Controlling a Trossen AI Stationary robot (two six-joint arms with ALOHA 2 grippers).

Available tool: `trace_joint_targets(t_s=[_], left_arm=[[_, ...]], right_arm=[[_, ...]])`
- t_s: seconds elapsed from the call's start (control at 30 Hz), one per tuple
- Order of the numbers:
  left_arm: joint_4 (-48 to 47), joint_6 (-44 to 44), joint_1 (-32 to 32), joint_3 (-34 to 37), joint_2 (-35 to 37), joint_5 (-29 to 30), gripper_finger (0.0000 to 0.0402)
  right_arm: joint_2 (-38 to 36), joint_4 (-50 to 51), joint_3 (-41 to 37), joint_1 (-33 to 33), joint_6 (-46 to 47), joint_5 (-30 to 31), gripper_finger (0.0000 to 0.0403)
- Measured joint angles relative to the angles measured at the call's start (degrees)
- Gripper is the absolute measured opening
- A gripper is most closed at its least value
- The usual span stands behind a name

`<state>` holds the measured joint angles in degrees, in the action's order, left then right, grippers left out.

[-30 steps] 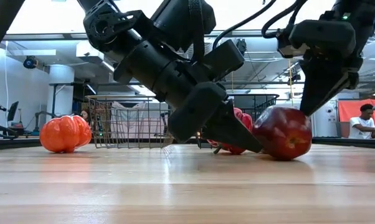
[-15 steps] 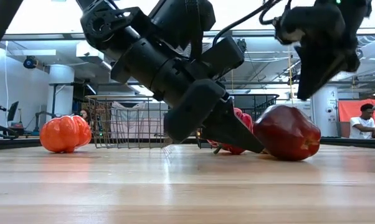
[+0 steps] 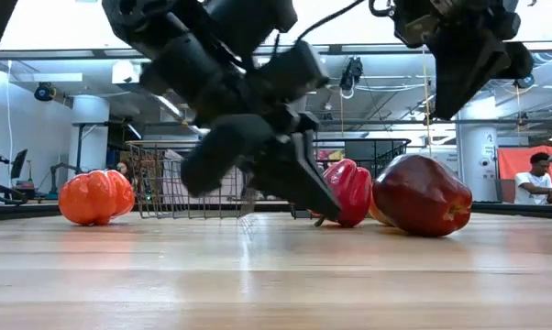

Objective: Sort produce into baskets
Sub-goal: Put the red apple into the silver wire basket

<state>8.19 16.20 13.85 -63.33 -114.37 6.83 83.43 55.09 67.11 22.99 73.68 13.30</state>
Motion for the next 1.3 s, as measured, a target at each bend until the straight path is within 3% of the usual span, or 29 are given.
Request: trace_joint_targets(t_s=[0.3,0.53,0.93,1.07,1.3], left_arm=[[10.33,0.84,0.11,14.15,13.3,-0.48,0.0],[25.77,2.79,0.04,23.26,17.74,-2.93,0.0],[27.82,2.26,-0.07,22.04,14.5,-3.96,0.0],[27.9,1.22,-0.07,20.22,11.77,-6.17,0.0],[27.87,0.11,-0.07,16.62,6.26,-6.47,0.0]], right_arm=[[0.51,-4.26,-0.24,0.37,6.21,-1.81,0.0023],[3.41,-6.66,0.17,0.37,6.81,-2.31,0.0126],[7.25,-6.48,0.17,-0.88,6.45,-2.86,0.0362],[7.93,-6.69,0.17,-1.77,5.98,-3.37,0.0393],[9.9,-8.2,0.2,-3.98,3.34,-5.0,0.04]])
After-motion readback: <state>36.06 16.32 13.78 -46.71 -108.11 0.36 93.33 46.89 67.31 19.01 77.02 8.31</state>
